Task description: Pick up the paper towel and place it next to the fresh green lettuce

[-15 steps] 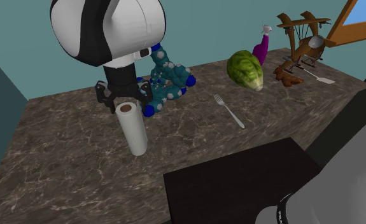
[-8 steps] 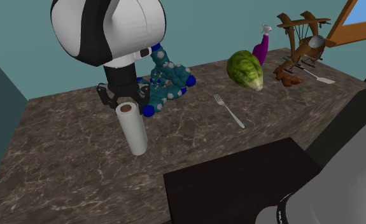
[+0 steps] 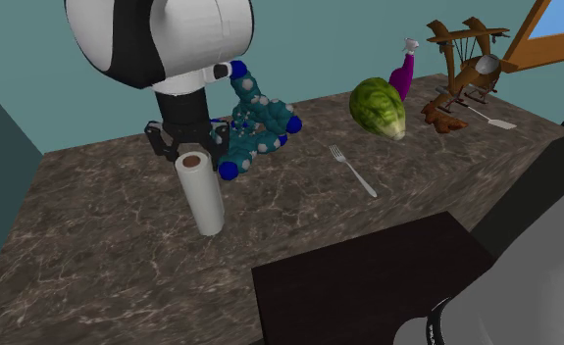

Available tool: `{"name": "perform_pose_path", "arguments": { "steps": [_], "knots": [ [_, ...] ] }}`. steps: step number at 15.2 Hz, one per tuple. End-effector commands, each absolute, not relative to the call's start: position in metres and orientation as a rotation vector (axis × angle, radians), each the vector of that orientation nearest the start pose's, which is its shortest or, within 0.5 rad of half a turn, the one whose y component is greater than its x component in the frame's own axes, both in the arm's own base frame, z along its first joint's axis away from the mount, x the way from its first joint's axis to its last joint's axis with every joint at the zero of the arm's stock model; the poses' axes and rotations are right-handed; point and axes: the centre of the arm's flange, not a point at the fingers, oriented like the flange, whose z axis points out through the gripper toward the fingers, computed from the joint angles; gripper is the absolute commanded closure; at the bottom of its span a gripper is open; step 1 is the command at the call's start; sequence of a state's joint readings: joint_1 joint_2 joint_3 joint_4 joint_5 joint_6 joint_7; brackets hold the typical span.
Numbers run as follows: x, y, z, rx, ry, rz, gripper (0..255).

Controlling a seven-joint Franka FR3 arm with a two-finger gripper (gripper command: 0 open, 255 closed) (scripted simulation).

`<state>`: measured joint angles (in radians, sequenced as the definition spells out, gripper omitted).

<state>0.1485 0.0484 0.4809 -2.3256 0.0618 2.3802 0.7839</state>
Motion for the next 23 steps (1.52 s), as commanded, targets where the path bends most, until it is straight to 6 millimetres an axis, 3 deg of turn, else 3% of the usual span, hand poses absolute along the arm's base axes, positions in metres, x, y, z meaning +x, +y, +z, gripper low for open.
{"name": "perform_pose_path", "arguments": {
  "steps": [1,23],
  "knots": [
    [0.414,0.302,0.333,-3.069,0.307,0.053,255],
    [0.414,0.302,0.449,-3.069,0.307,0.053,255]
  ]
}}
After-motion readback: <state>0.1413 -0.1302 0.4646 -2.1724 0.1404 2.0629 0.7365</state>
